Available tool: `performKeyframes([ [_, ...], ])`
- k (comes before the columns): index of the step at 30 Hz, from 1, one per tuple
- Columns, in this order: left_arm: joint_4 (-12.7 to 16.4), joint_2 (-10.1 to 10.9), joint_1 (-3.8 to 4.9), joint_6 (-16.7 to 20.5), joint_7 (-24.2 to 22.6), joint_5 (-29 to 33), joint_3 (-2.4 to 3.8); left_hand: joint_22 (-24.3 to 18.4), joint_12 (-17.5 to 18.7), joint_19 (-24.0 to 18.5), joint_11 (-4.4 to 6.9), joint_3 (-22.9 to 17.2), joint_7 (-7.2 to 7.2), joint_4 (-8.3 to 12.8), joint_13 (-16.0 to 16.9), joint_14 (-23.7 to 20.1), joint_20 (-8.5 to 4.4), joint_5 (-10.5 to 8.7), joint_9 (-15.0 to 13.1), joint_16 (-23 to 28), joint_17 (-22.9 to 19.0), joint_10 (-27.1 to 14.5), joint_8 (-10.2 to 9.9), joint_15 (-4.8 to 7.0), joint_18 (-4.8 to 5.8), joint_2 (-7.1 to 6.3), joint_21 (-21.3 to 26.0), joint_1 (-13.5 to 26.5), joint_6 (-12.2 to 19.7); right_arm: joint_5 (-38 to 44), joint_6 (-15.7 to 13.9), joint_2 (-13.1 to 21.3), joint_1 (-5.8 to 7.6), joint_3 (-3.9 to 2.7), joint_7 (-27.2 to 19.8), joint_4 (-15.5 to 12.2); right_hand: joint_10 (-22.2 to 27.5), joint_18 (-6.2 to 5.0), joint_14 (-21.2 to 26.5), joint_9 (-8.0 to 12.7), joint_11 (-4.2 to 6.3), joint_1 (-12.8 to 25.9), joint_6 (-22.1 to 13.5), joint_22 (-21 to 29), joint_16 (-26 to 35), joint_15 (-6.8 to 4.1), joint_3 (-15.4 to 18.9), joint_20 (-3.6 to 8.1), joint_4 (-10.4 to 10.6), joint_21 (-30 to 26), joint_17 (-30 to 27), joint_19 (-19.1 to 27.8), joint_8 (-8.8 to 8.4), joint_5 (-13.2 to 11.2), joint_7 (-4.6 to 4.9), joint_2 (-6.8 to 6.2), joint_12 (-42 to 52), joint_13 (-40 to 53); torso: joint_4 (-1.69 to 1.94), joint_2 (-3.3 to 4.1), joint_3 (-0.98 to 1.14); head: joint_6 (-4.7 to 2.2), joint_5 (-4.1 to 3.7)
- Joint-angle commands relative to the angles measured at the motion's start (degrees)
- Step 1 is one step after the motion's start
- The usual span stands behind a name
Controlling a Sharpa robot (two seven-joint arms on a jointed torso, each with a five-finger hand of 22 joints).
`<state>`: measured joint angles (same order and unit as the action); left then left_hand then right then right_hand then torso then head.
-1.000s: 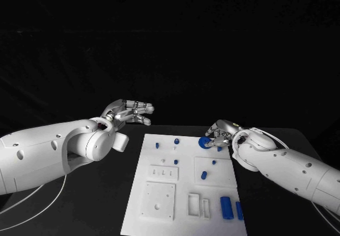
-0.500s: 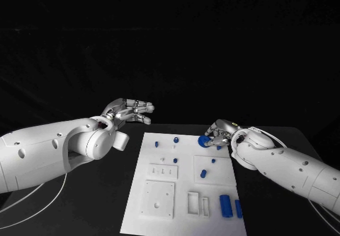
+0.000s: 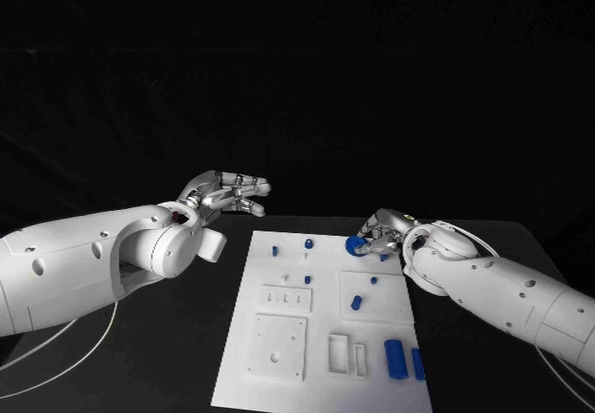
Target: Assemble the parts on the task board
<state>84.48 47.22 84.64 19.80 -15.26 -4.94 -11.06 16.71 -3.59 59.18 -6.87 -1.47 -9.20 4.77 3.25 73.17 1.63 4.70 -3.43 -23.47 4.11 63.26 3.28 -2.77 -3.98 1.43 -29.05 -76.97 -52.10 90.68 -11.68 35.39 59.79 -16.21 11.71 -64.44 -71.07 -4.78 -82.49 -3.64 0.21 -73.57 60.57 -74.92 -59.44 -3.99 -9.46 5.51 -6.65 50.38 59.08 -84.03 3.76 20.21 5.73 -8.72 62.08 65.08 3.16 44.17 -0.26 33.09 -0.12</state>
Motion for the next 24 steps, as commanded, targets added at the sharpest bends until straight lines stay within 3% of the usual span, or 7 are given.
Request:
performKeyframes([
  [1, 0.11, -0.13, 0.05, -0.84, -0.22, -0.22, 0.04, -0.09, 0.13, -0.43, -0.01, 0.0, 0.1, 0.19, 0.09, -0.41, 0.01, 0.19, 0.04, -0.18, -0.06, -0.27, 0.07, 0.12, -0.2, -0.32, -0.37, -0.06, 0.28, 0.44, 2.33, -0.22, -0.28, 0.23, -0.41, 0.42, -0.56, -0.59, -0.39, -0.08, 0.01, 0.51, 0.62, -6.06, -0.22, -0.22, -0.69, -0.27, -0.07, 0.43, 0.12, -2.16, -0.19, 0.47, 0.02, 0.12, 0.28, 0.15, -0.01, 0.03, 0.04, 0.09, 0.03],
  [5, 0.11, -0.1, 0.05, -0.82, -0.2, -0.22, 0.04, -0.09, 0.13, -0.43, -0.01, 0.0, 0.1, 0.19, 0.09, -0.41, 0.01, 0.19, 0.04, -0.18, -0.06, -0.27, 0.07, 0.12, -0.2, -0.32, -0.37, -0.06, 0.28, 0.52, 2.98, -0.22, -0.3, 0.28, -0.3, 0.57, -0.73, -0.49, -0.46, -0.08, 0.09, 0.69, 1.11, -6.15, -0.58, -0.27, -1.26, -0.21, -0.22, 0.83, 0.5, -2.18, -0.19, 0.82, -0.08, 0.23, 0.5, 0.38, -0.06, 0.01, 0.04, 0.22, 0.08],
  [8, 0.12, -0.05, 0.06, -0.81, -0.19, -0.22, 0.04, -0.09, 0.13, -0.43, -0.01, 0.0, 0.1, 0.19, 0.09, -0.41, 0.01, 0.19, 0.04, -0.18, -0.06, -0.27, 0.07, 0.12, -0.2, -0.32, -0.37, -0.06, 0.28, 0.86, 3.8, -0.22, -0.32, 0.32, -0.01, 0.63, -0.95, -0.4, -0.46, -0.07, 0.23, 0.63, 1.78, -6.19, -0.74, -0.38, -2.74, -0.12, -0.82, 1.09, 0.72, -2.16, -0.22, 2.43, -0.19, 0.45, 0.8, 0.7, -0.15, 0.0, 0.06, 0.3, 0.14],
  [10, 0.13, -0.03, 0.06, -0.81, -0.18, -0.22, 0.04, -0.09, 0.13, -0.43, -0.01, 0.0, 0.1, 0.19, 0.09, -0.41, 0.01, 0.19, 0.04, -0.18, -0.06, -0.27, 0.07, 0.12, -0.2, -0.32, -0.37, -0.06, 0.28, 1.24, 4.4, -0.2, -0.34, 0.35, 0.27, 0.58, -1.48, -0.29, -0.47, -0.03, 0.32, 1.57, 2.01, -6.29, -1.14, -0.32, -7.38, 0.02, -2.38, 1.76, 1.26, -2.14, -0.29, 1.84, -0.31, 0.14, 1.91, 1.86, -0.17, -0.03, 0.09, 0.32, 0.16],
  [14, 0.15, 0.02, 0.06, -0.79, -0.16, -0.22, 0.04, -0.25, 0.12, -0.44, -0.03, 0.02, 0.08, 0.23, 0.09, -0.47, 0.04, 0.18, 0.04, -0.2, -0.06, -0.34, 0.07, 0.1, -0.21, -0.29, -0.37, -0.07, 0.34, 2.42, 4.64, -0.12, -0.42, 0.41, 0.93, 0.23, -2.08, -0.2, -0.44, -0.12, 0.59, 1.55, 3.84, -6.38, -1.34, -0.64, -12.8, 0.14, -4.62, 2.4, 1.66, -2.05, -0.19, 2.18, -0.44, 0.65, 2.99, 3.1, -0.11, -0.01, 0.07, 0.29, 0.07],
  [18, 0.21, 0.06, 0.06, -0.79, -0.16, -0.22, 0.04, -0.25, 0.12, -0.44, -0.03, 0.02, 0.08, 0.23, 0.09, -0.47, 0.04, 0.18, 0.04, -0.2, -0.06, -0.34, 0.07, 0.1, -0.21, -0.29, -0.37, -0.07, 0.34, 5.12, 3.23, -0.04, -0.52, 0.47, 1.74, -0.68, -2.59, 0.02, -0.49, -0.24, 0.87, 2.87, 5.24, -6.44, -1.38, -0.86, -15.73, 0.43, -6.09, 3.1, 1.94, -1.97, -0.19, 2.37, -0.84, 0.49, 3.33, 3.75, -0.12, -0.02, 0.06, 0.33, 0.03],
  [24, 0.28, 0.13, 0.06, -0.73, -0.14, -0.22, 0.04, -0.25, 0.12, -0.44, -0.03, 0.02, 0.08, 0.23, 0.09, -0.47, 0.04, 0.18, 0.04, -0.2, -0.06, -0.34, 0.07, 0.1, -0.21, -0.29, -0.37, -0.07, 0.34, 9.69, -0.36, 0.19, -0.73, 0.54, 3.0, -3.01, -3.0, 0.18, -0.54, -0.25, 1.01, 3.14, 6.12, -6.53, -1.4, -0.95, -15.23, 0.53, -6.07, 3.67, 2.03, -2.0, -0.18, 1.84, -1.12, 0.35, 3.62, 4.15, -0.07, -0.03, 0.05, 0.21, 0.08],
])
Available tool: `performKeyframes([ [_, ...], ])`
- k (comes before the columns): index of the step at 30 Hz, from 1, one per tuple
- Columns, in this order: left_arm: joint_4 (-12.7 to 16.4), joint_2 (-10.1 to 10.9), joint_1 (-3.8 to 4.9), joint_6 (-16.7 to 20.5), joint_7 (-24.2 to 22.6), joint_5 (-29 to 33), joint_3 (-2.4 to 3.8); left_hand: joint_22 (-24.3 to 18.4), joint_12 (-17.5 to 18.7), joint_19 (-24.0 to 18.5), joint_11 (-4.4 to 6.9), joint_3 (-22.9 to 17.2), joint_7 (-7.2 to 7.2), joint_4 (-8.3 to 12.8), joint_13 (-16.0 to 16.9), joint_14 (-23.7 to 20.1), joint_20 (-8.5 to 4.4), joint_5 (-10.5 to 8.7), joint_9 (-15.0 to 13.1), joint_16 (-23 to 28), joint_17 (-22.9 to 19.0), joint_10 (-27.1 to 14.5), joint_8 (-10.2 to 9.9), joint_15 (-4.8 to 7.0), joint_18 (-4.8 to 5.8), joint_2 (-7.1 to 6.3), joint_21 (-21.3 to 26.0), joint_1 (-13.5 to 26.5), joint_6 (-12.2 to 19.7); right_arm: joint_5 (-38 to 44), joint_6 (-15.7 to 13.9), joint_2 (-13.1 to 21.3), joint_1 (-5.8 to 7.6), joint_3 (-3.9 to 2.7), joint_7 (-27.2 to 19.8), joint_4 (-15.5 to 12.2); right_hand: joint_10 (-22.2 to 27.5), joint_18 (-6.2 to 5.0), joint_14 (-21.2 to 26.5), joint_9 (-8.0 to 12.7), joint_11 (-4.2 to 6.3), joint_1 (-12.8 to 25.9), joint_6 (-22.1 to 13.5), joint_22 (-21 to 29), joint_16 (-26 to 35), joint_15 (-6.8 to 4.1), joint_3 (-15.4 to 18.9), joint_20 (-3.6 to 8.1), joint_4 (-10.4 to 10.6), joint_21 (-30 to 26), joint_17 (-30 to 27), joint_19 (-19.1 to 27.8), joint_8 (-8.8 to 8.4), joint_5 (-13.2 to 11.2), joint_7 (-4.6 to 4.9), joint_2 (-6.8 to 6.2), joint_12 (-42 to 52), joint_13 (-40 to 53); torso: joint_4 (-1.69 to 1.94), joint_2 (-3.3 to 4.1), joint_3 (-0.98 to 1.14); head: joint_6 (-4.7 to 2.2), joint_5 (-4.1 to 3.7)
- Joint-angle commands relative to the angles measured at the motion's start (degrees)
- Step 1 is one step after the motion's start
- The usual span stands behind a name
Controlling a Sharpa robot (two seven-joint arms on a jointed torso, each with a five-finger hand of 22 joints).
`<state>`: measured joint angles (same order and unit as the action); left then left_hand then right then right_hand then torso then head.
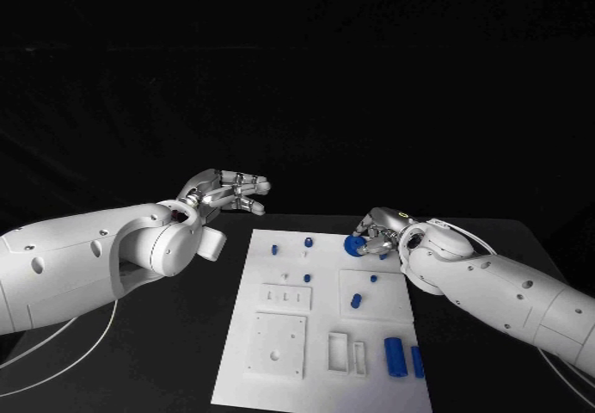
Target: Assemble the parts on the task board
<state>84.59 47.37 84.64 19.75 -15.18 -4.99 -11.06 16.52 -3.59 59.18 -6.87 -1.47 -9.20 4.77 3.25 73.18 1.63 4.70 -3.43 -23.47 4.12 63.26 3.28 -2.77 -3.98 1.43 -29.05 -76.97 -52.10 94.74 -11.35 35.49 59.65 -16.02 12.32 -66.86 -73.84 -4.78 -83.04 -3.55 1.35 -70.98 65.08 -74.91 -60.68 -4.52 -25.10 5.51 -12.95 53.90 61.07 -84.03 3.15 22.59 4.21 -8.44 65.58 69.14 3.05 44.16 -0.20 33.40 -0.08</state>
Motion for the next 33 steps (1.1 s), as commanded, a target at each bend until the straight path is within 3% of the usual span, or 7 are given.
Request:
performKeyframes([
  [1, 0.18, -0.01, 0.06, -0.67, -0.21, -0.17, 0.04, -0.05, 0.12, -0.44, -0.03, 0.02, 0.08, 0.23, 0.08, -0.47, 0.04, 0.18, 0.04, -0.2, -0.07, -0.34, 0.07, 0.1, -0.2, -0.29, -0.37, -0.07, 0.34, 6.18, -1.31, 0.14, -0.61, 0.35, 2.57, -1.02, -0.26, 0.2, 0.01, -0.35, -0.11, 0.55, 1.69, -6.54, -0.13, -0.44, 0.57, 0.56, 0.3, 0.23, 0.03, -2.01, 0.44, -0.68, 0.38, 0.04, 0.09, 0.1, 0.03, -0.02, -0.01, -0.11, 0.05],
  [4, 0.23, 0.05, 0.06, -0.64, -0.21, -0.17, 0.04, -0.05, 0.12, -0.44, -0.03, 0.02, 0.08, 0.23, 0.08, -0.47, 0.04, 0.18, 0.04, -0.2, -0.07, -0.34, 0.07, 0.1, -0.2, -0.29, -0.37, -0.07, 0.34, 7.09, -3.74, 0.49, -0.72, 0.36, 3.27, -3.25, -0.55, 0.25, -0.07, -0.35, -0.03, 0.78, 1.91, -6.59, -0.16, -0.48, 1.47, 0.6, 1.17, 0.56, 0.05, -2.11, 0.44, -2.44, 0.25, -0.07, 0.2, 0.29, 0.09, 0.0, -0.04, -0.21, 0.11],
  [11, 0.33, 0.14, 0.06, -0.59, -0.22, -0.17, 0.04, -0.05, 0.12, -0.44, -0.03, 0.02, 0.08, 0.23, 0.08, -0.47, 0.04, 0.18, 0.04, -0.2, -0.07, -0.34, 0.07, 0.1, -0.2, -0.29, -0.37, -0.07, 0.34, 9.32, -8.36, 1.23, -0.8, 0.36, 4.41, -8.53, -0.85, 0.35, -0.13, -0.33, 0.02, 0.25, 2.2, -6.72, -0.24, -0.55, 1.82, 0.67, 2.16, 1.2, 0.04, -2.23, 0.41, -2.5, 0.11, -0.56, 0.2, 0.6, 0.0, -0.06, -0.09, -0.33, 0.28],
  [18, 0.48, 0.19, 0.07, -0.55, -0.2, -0.17, 0.04, -0.05, 0.12, -0.44, -0.03, 0.02, 0.08, 0.23, 0.08, -0.47, 0.04, 0.18, 0.04, -0.2, -0.07, -0.34, 0.07, 0.1, -0.2, -0.29, -0.37, -0.07, 0.34, 11.28, -9.8, 0.74, -0.82, 0.42, 4.87, -11.84, -0.84, 0.4, -0.1, -0.34, 0.04, 0.16, 2.29, -6.8, -0.15, -0.54, 1.61, 0.68, 2.32, 1.58, -0.09, -2.24, 0.44, -2.84, 0.09, -0.8, 0.06, 0.61, -0.01, 0.03, -0.05, -0.45, 0.44],
  [24, 0.57, 0.08, 0.07, -0.6, -0.16, -0.17, 0.05, -0.05, 0.12, -0.44, -0.03, 0.02, 0.08, 0.23, 0.08, -0.47, 0.04, 0.18, 0.04, -0.2, -0.07, -0.34, 0.07, 0.1, -0.2, -0.29, -0.37, -0.07, 0.34, 12.36, -9.81, -0.71, -0.82, 1.2, 5.0, -12.08, -0.82, 0.4, -0.09, -0.33, 0.04, 0.2, 2.3, -6.78, -0.14, -0.55, 1.6, 0.68, 2.38, 1.5, -0.11, -2.21, 0.43, -2.87, 0.09, -0.83, 0.01, 0.59, 0.13, 0.03, -0.11, -0.49, 0.34],
  [29, 0.57, -0.02, 0.07, -0.65, -0.13, -0.17, 0.05, -0.05, 0.12, -0.44, -0.03, 0.02, 0.08, 0.23, 0.08, -0.47, 0.04, 0.18, 0.04, -0.2, -0.07, -0.34, 0.07, 0.1, -0.2, -0.29, -0.37, -0.07, 0.34, 12.67, -9.57, -2.74, -0.82, 2.38, 4.87, -10.66, -0.86, 0.4, -0.09, -0.32, 0.04, 0.19, 2.26, -6.77, -0.12, -0.55, 1.54, 0.69, 2.55, 1.48, -0.16, -2.19, 0.43, -2.93, 0.09, -0.88, 0.01, 0.65, 0.12, 0.05, -0.07, -0.46, 0.51],
  [33, 0.52, -0.21, 0.07, -0.71, -0.11, -0.17, 0.05, -0.12, 0.12, -0.5, -0.01, -0.02, 0.1, 0.29, 0.08, -0.49, 0.02, 0.24, 0.03, -0.19, -0.07, -0.29, 0.08, 0.11, -0.2, -0.27, -0.49, -0.15, 0.18, 12.84, -9.5, -4.29, -0.82, 3.34, 4.63, -9.36, -0.85, 0.41, -0.09, -0.32, 0.04, 0.21, 2.22, -6.78, -0.08, -0.55, 1.54, 0.69, 2.65, 1.54, -0.21, -2.19, 0.43, -2.92, 0.09, -0.89, -0.01, 0.66, 0.35, 0.15, -0.09, -0.7, 0.37],
])
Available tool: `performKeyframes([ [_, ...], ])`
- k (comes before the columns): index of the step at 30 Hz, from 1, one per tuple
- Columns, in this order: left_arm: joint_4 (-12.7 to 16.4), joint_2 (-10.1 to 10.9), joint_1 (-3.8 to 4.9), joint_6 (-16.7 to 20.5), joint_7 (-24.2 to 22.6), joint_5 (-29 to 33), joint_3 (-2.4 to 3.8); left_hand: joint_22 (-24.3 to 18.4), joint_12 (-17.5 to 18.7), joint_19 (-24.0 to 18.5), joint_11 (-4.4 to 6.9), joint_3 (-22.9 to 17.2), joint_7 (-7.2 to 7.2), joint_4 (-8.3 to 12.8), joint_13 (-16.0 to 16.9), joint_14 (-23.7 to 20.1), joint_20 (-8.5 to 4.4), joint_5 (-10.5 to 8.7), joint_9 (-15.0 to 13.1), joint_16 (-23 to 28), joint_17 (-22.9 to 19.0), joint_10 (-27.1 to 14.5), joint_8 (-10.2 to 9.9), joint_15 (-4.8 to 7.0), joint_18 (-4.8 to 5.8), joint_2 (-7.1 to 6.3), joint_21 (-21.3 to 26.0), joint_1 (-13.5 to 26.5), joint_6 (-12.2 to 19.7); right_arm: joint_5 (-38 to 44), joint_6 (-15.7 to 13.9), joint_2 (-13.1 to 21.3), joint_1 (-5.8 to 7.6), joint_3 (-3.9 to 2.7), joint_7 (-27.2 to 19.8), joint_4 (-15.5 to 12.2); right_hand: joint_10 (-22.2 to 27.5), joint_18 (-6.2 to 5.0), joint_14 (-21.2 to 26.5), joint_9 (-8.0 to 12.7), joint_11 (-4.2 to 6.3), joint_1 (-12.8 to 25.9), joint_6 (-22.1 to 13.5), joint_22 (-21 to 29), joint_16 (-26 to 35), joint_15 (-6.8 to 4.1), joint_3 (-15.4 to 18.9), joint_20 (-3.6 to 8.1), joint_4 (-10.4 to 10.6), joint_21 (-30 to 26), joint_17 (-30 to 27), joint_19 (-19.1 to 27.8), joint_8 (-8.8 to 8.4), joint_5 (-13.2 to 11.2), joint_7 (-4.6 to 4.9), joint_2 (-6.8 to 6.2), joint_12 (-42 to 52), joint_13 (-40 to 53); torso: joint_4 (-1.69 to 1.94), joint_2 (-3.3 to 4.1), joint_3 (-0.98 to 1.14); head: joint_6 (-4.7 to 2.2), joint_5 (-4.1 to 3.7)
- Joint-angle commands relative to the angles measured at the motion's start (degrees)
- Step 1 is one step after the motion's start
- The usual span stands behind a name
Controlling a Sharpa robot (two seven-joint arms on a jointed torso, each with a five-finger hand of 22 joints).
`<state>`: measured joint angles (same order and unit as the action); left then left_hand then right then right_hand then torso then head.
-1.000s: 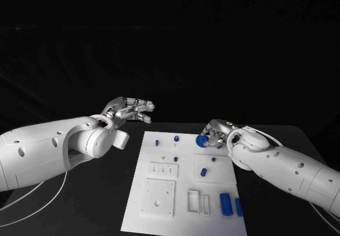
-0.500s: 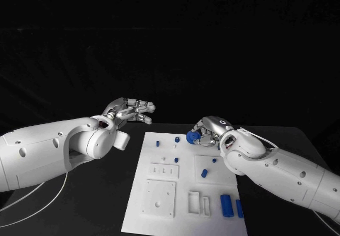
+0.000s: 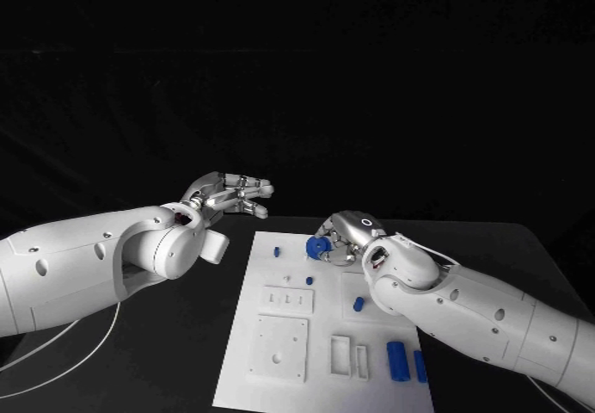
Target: Assemble the parts on the task board
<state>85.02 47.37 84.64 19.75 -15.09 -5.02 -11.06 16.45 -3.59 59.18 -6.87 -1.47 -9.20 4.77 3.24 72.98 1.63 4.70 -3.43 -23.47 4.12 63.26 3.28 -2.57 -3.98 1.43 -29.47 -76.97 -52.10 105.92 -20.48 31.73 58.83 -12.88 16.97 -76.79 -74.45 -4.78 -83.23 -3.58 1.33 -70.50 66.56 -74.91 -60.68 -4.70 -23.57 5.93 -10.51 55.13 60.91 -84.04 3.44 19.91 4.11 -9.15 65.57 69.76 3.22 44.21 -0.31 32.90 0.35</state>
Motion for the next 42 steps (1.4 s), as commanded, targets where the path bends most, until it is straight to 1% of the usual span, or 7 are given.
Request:
performKeyframes([
  [1, 0.08, -0.24, 0.07, -0.72, -0.2, -0.14, 0.05, -0.05, 0.12, -0.5, -0.01, -0.02, 0.1, 0.29, 0.09, -0.29, 0.02, 0.24, 0.03, -0.19, -0.07, -0.29, 0.08, -0.09, -0.2, -0.27, -0.07, -0.15, 0.18, 1.68, -0.36, -0.77, 0.0, 0.34, -0.06, 0.79, -0.23, 0.41, 0.09, -0.29, 0.05, -0.26, 0.73, -6.78, -0.08, -0.37, 0.01, 0.27, 0.21, 0.31, -0.05, -2.18, 0.13, -0.23, 0.19, -0.18, -0.01, 0.04, 0.21, 0.11, 0.01, -0.22, -0.04],
  [10, -0.05, -0.76, 0.07, -0.87, -0.19, -0.16, 0.05, -0.05, 0.12, -0.5, -0.01, -0.02, 0.1, 0.29, 0.09, -0.29, 0.02, 0.24, 0.03, -0.19, -0.07, -0.29, 0.08, -0.09, -0.2, -0.27, -0.07, -0.15, 0.18, 2.0, -0.46, -3.93, -0.02, 1.44, -0.63, 4.04, -0.18, 0.36, 0.11, -0.28, 0.03, -0.37, 0.56, -6.74, 0.02, -0.36, 0.08, 0.27, 0.34, 0.18, -0.2, -2.17, 0.13, -0.23, 0.24, -0.24, -0.1, 0.05, 0.55, 0.28, -0.15, -0.24, -0.21],
  [28, -0.29, -1.34, 0.07, -1.02, -0.14, -0.16, 0.06, -0.08, 0.12, -0.58, -0.01, -0.02, 0.1, 0.34, 0.09, -0.32, 0.03, 0.25, 0.03, -0.19, -0.07, -0.28, 0.08, -0.09, -0.19, -0.22, -0.16, -0.09, 0.17, 2.19, 0.7, -7.44, -0.02, 1.84, -1.17, 9.13, 0.01, 0.26, 0.13, -0.26, -0.03, -0.33, 0.19, -6.7, 0.2, -0.32, 0.5, 0.21, 0.52, 0.0, -0.43, -2.15, 0.11, -0.31, 0.32, -0.22, -0.43, -0.1, 0.38, 0.25, -0.02, -0.06, 0.09],
  [34, -0.34, -1.41, 0.07, -0.99, -0.13, -0.17, 0.06, -0.08, 0.12, -0.58, -0.01, -0.02, 0.1, 0.34, 0.09, -0.32, 0.03, 0.25, 0.03, -0.19, -0.07, -0.28, 0.08, -0.09, -0.19, -0.22, -0.16, -0.09, 0.17, 1.77, 1.5, -7.81, -0.02, 1.98, -1.38, 10.1, 0.48, 0.08, 0.18, -0.08, -0.4, -0.11, -2.31, -6.63, 0.59, -0.05, 1.83, -0.03, 1.12, -0.42, -0.81, -2.08, 0.11, -1.83, 0.89, -0.38, -1.26, -0.76, 0.26, 0.23, -0.02, -0.04, 0.18],
  [37, -0.35, -1.44, 0.07, -1.0, -0.11, -0.17, 0.06, -0.08, 0.12, -0.58, -0.01, -0.02, 0.1, 0.34, 0.09, -0.32, 0.03, 0.25, 0.03, -0.19, -0.07, -0.28, 0.08, -0.09, -0.19, -0.22, -0.16, -0.09, 0.17, 1.16, 1.92, -7.87, -0.01, 2.02, -1.37, 10.46, 0.69, -0.12, 0.18, -0.08, -0.52, 1.37, -3.43, -6.59, 0.74, 0.1, 4.55, -0.25, 4.14, -0.67, -0.97, -2.15, 0.15, -2.3, 0.92, 0.04, -1.64, -1.2, 0.29, 0.23, 0.0, -0.08, 0.14],
  [39, -0.35, -1.43, 0.07, -1.0, -0.1, -0.17, 0.06, -0.08, 0.12, -0.58, -0.01, -0.02, 0.1, 0.34, 0.09, -0.32, 0.03, 0.25, 0.03, -0.19, -0.07, -0.28, 0.08, -0.09, -0.19, -0.22, -0.16, -0.09, 0.17, 0.86, 2.24, -7.85, -0.01, 2.03, -1.29, 10.62, 0.68, -0.17, 0.17, -0.06, -0.6, 1.88, -3.55, -6.55, 0.77, 0.16, 5.71, -0.31, 5.29, -0.89, -1.02, -2.15, 0.1, -4.38, 0.96, -0.16, -1.65, -1.29, 0.29, 0.2, -0.01, -0.07, 0.14],
  [42, -0.35, -1.4, 0.07, -0.98, -0.1, -0.17, 0.06, -0.08, 0.12, -0.58, -0.01, -0.02, 0.1, 0.34, 0.09, -0.32, 0.03, 0.25, 0.03, -0.19, -0.07, -0.28, 0.08, -0.09, -0.19, -0.22, -0.16, -0.09, 0.17, 0.16, 2.59, -7.71, -0.01, 2.05, -1.21, 10.7, 0.7, -0.22, 0.14, -0.08, -0.71, 2.37, -3.96, -6.59, 0.58, 0.22, 9.61, -0.39, 10.61, -0.9, -0.92, -2.32, 0.12, -5.73, 0.95, -0.3, -1.62, -1.47, 0.28, 0.21, -0.02, -0.06, 0.13],
])
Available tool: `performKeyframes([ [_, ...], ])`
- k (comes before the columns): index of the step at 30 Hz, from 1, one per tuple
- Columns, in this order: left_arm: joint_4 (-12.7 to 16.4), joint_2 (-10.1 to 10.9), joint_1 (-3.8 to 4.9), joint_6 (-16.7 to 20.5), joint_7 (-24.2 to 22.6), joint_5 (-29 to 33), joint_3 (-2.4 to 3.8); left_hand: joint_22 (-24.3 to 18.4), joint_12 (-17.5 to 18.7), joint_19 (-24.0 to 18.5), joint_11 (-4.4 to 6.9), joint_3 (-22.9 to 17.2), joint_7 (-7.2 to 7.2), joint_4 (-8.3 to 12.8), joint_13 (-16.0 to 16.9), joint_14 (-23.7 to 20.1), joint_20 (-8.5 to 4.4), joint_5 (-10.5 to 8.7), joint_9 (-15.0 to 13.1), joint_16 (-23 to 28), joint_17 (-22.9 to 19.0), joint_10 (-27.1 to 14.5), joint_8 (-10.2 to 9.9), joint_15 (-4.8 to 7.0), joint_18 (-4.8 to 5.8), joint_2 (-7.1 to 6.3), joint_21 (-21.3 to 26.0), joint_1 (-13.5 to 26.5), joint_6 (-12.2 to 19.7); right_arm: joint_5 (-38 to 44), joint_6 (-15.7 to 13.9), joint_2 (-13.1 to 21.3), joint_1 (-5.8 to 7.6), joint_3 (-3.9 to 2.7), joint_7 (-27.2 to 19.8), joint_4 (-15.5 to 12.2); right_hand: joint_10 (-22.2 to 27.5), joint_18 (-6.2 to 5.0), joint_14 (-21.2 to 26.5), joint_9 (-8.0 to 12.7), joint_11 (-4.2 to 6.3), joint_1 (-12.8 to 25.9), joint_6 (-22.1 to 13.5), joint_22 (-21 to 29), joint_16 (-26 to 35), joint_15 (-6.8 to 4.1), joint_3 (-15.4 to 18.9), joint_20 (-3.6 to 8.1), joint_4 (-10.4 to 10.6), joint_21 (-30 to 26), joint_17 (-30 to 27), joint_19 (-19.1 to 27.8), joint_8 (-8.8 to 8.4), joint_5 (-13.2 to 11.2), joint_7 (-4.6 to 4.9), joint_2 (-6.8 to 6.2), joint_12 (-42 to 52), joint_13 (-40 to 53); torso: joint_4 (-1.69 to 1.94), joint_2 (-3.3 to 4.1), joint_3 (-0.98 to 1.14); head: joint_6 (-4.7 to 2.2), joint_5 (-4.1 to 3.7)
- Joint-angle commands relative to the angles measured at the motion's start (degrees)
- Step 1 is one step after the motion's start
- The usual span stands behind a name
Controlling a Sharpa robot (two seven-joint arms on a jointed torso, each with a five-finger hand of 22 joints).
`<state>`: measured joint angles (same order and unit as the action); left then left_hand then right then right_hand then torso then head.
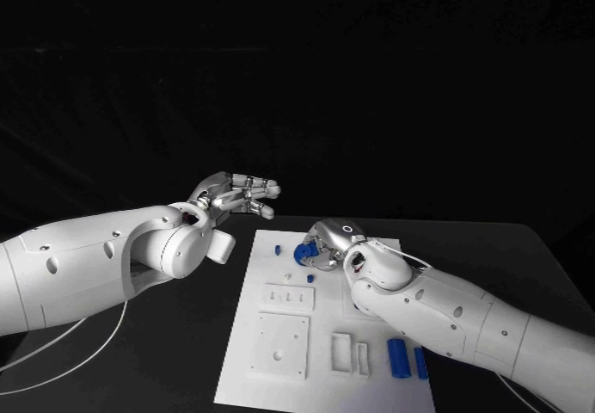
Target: Assemble the parts on the task board
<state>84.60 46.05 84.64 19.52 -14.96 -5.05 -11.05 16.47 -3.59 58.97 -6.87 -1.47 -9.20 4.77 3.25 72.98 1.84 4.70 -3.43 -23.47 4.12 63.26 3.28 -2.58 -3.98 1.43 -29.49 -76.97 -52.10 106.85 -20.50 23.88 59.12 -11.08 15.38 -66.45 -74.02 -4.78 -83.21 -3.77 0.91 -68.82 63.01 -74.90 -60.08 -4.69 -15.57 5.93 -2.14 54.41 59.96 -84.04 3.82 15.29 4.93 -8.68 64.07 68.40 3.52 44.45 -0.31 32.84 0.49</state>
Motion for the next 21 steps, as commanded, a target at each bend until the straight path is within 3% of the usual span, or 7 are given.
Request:
performKeyframes([
  [1, 0.07, -0.06, 0.06, -0.75, -0.23, -0.14, 0.05, -0.09, 0.12, -0.37, -0.01, -0.02, 0.1, 0.34, 0.09, -0.32, -0.18, 0.25, 0.03, -0.19, -0.07, -0.28, 0.08, -0.09, -0.19, -0.22, -0.15, -0.09, 0.17, -0.95, 2.67, 0.2, -0.3, 0.25, 0.39, 0.37, 0.25, -0.23, 0.11, 0.09, -0.3, 0.63, -0.41, -6.6, -0.08, 0.22, 2.37, -0.4, 3.0, -0.19, 0.07, -2.34, -0.25, -2.33, 0.11, -0.9, -0.07, -0.1, -0.02, -0.01, -0.01, 0.02, -0.01],
  [5, 0.06, -0.02, 0.06, -0.73, -0.22, -0.14, 0.05, -0.09, 0.12, -0.37, -0.01, -0.02, 0.1, 0.34, 0.09, -0.32, -0.18, 0.25, 0.03, -0.19, -0.07, -0.28, 0.08, -0.09, -0.19, -0.22, -0.15, -0.09, 0.17, -1.34, 2.7, 0.47, -0.3, 0.25, 0.45, 0.31, 0.32, -0.25, 0.13, 0.06, -0.32, -0.81, -0.45, -6.62, -0.14, 0.21, 5.87, -0.45, 7.43, -0.32, 0.04, -2.44, -0.2, -3.16, 0.09, -1.19, -0.03, -0.26, -0.03, 0.01, 0.02, 0.0, 0.02],
  [8, 0.07, 0.0, 0.06, -0.71, -0.22, -0.14, 0.05, -0.09, 0.12, -0.37, -0.01, -0.02, 0.1, 0.34, 0.09, -0.32, -0.18, 0.25, 0.03, -0.19, -0.07, -0.28, 0.08, -0.09, -0.19, -0.22, -0.15, -0.09, 0.17, -1.54, 2.52, 0.74, -0.3, 0.26, 0.44, 0.18, 0.29, -0.26, 0.15, 0.08, -0.33, -1.26, -0.48, -6.61, -0.15, 0.22, 6.28, -0.4, 8.36, -0.4, 0.04, -2.47, -0.23, -3.22, 0.08, -1.37, 0.02, -0.3, -0.05, 0.01, 0.05, 0.02, 0.11],
  [14, 0.07, 0.06, 0.06, -0.7, -0.22, -0.14, 0.05, -0.13, 0.13, -0.39, -0.05, -0.02, 0.09, 0.36, 0.08, -0.34, -0.17, 0.27, 0.03, -0.19, -0.07, -0.41, 0.08, -0.1, -0.2, -0.24, -0.19, -0.13, 0.18, -1.71, 2.29, 1.36, -0.33, 0.26, 0.44, -0.3, 0.28, -0.22, 0.14, 0.07, -0.32, -1.59, -0.35, -6.65, -0.14, 0.21, 6.22, -0.4, 8.26, -0.29, 0.01, -2.49, -0.23, -2.75, 0.07, -1.38, 0.06, -0.3, -0.03, 0.0, -0.01, 0.04, 0.04],
  [21, 0.04, 0.24, 0.06, -0.66, -0.23, -0.14, 0.05, -0.13, 0.13, -0.39, -0.05, -0.02, 0.09, 0.36, 0.08, -0.34, -0.17, 0.27, 0.03, -0.19, -0.07, -0.41, 0.08, -0.1, -0.2, -0.24, -0.19, -0.13, 0.18, -1.76, 0.65, 2.83, -0.7, 0.26, 0.75, -1.64, 0.22, -0.24, 0.16, 0.07, -0.3, -1.57, -0.25, -6.62, -0.09, 0.2, 6.23, -0.38, 8.2, -0.39, -0.05, -2.5, -0.22, -2.15, 0.04, -1.39, 0.13, -0.27, -0.06, -0.02, 0.07, 0.03, 0.13],
])
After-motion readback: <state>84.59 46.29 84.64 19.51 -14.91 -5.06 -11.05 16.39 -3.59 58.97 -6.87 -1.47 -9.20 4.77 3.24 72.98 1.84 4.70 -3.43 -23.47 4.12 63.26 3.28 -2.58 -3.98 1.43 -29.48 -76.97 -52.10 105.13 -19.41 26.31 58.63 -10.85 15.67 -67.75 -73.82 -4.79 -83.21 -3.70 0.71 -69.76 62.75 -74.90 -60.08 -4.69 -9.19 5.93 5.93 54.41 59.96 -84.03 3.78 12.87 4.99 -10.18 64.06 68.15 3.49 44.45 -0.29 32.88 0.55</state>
